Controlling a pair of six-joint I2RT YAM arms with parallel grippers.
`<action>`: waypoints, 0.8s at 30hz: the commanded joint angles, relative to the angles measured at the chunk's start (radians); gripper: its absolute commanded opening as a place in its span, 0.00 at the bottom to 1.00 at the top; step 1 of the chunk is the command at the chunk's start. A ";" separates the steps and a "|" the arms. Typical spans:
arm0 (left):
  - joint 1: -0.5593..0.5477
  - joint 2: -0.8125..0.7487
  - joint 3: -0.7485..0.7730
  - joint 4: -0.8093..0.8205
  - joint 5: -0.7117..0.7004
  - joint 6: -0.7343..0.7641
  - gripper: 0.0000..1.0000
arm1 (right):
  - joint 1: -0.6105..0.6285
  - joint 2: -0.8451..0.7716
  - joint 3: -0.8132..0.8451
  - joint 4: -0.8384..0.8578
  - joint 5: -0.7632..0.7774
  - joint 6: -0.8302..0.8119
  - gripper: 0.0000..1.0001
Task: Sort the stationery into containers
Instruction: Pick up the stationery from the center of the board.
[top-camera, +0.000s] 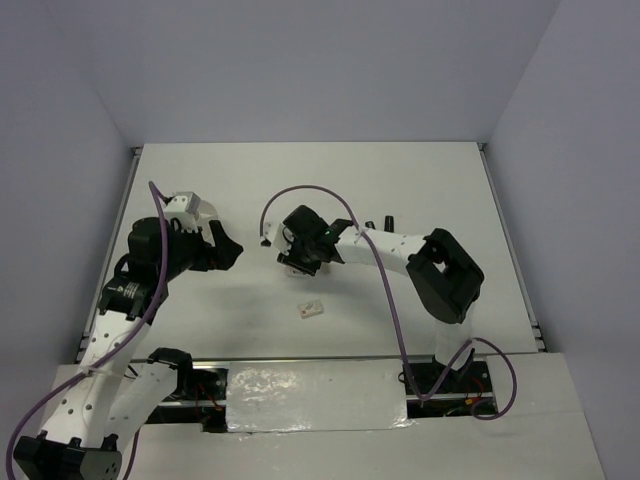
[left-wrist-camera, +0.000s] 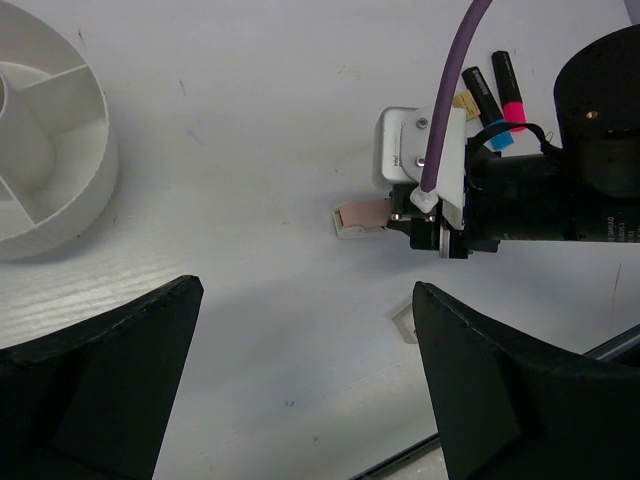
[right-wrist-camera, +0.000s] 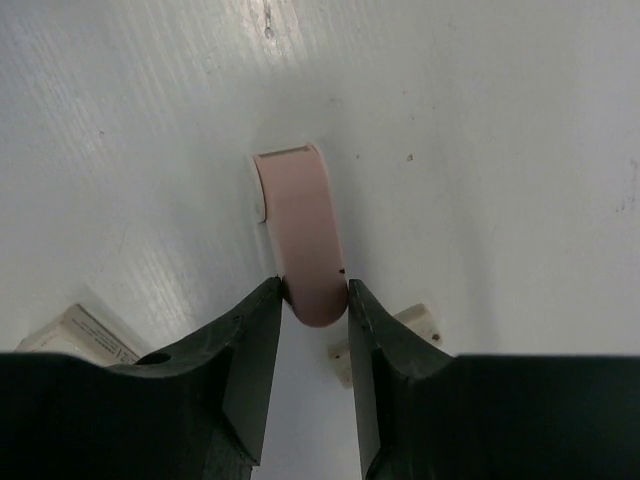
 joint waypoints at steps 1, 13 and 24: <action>0.002 0.000 0.010 0.036 0.032 0.020 0.99 | -0.002 0.014 -0.034 0.083 -0.016 -0.007 0.39; 0.002 0.025 0.007 0.043 0.064 0.020 0.99 | -0.005 0.036 -0.019 0.076 -0.048 0.023 0.31; 0.004 -0.010 -0.034 0.221 0.277 -0.103 0.99 | -0.033 -0.251 -0.135 0.300 -0.233 0.322 0.00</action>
